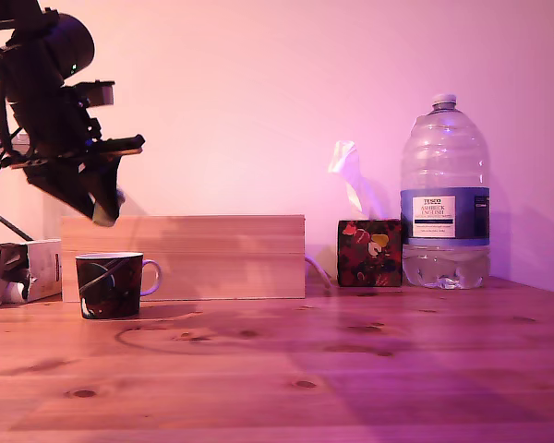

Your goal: Pick up the coffee capsules from the table one by one and drop them inside the nearest coffee cup

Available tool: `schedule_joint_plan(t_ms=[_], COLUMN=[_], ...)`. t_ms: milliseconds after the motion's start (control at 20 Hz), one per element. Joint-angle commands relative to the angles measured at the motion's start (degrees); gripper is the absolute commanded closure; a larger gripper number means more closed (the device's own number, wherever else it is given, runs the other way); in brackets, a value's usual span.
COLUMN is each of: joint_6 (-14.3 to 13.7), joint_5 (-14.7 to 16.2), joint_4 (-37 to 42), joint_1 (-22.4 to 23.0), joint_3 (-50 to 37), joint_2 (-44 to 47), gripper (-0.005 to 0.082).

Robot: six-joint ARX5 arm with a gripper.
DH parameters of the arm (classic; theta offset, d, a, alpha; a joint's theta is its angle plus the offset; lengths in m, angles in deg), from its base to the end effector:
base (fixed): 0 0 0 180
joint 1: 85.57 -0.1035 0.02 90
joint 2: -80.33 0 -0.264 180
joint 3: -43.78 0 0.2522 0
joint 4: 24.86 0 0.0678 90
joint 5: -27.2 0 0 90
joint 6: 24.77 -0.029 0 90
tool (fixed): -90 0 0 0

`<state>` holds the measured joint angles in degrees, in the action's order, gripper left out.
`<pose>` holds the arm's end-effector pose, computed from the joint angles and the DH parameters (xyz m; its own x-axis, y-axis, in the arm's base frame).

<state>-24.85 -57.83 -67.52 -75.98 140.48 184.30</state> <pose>0.3902 -0.0685 0.2538 0.6179 -0.1923 -0.7624 0.2220 0.9728 -0.0654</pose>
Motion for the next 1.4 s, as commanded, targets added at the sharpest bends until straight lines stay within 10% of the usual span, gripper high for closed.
schedule_joint_plan(t_ms=[0, 1350], joint_6=[0.0, -0.5], joint_5=[0.1, -2.7], joint_4=[0.4, -22.0], joint_1=[-0.6, -1.6], joint_3=[-0.4, 23.1], joint_2=[-0.8, 16.4], gripper=[0.0586, 0.0586])
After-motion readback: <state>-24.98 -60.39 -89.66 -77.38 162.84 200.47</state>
